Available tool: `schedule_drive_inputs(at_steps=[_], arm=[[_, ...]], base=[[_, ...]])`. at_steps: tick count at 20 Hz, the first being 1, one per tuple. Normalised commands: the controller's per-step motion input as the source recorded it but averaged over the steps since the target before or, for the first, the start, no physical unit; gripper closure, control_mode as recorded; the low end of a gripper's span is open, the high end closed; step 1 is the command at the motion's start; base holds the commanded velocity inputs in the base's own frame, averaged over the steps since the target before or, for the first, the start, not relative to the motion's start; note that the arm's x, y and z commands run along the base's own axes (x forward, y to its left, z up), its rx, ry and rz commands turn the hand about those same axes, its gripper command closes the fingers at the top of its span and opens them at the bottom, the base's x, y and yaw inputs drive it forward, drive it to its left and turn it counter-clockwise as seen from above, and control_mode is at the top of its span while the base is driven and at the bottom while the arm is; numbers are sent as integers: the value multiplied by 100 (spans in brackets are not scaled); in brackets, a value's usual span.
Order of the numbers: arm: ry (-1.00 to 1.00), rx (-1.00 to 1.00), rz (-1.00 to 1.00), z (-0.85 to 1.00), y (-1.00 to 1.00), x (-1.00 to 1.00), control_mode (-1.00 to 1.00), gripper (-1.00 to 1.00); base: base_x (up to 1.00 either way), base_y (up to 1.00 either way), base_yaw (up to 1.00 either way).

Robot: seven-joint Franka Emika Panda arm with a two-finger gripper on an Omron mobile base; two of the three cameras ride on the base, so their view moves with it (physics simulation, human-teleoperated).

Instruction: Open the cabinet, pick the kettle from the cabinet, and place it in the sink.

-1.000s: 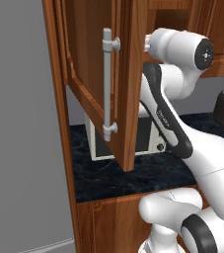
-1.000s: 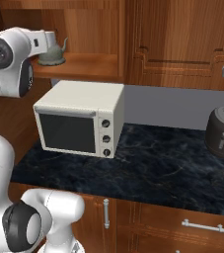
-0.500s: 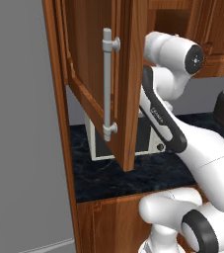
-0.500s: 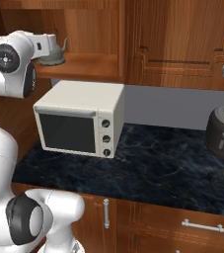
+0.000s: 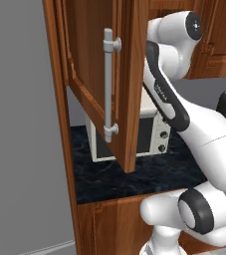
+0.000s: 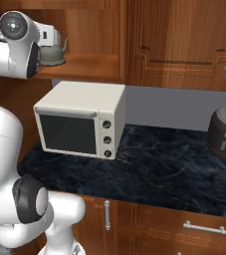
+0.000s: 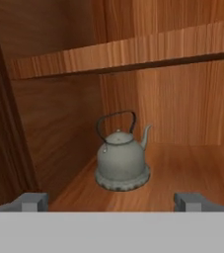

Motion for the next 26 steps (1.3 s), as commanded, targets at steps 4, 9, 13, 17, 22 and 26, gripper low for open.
schedule_drive_inputs(at_steps=[4,9,13,17,22,26], arm=[[6,0,6,-14,19,17,-100,-100],[0,1,7,-21,16,13,-100,-100],[0,1,7,-23,15,16,-100,-100],[0,1,7,-16,15,20,-100,-100],[6,2,7,-3,11,17,-100,-100],[9,2,9,0,8,15,-100,-100]], base=[[0,0,0],[0,0,0],[0,0,0],[0,0,0],[0,0,0],[0,0,0]])
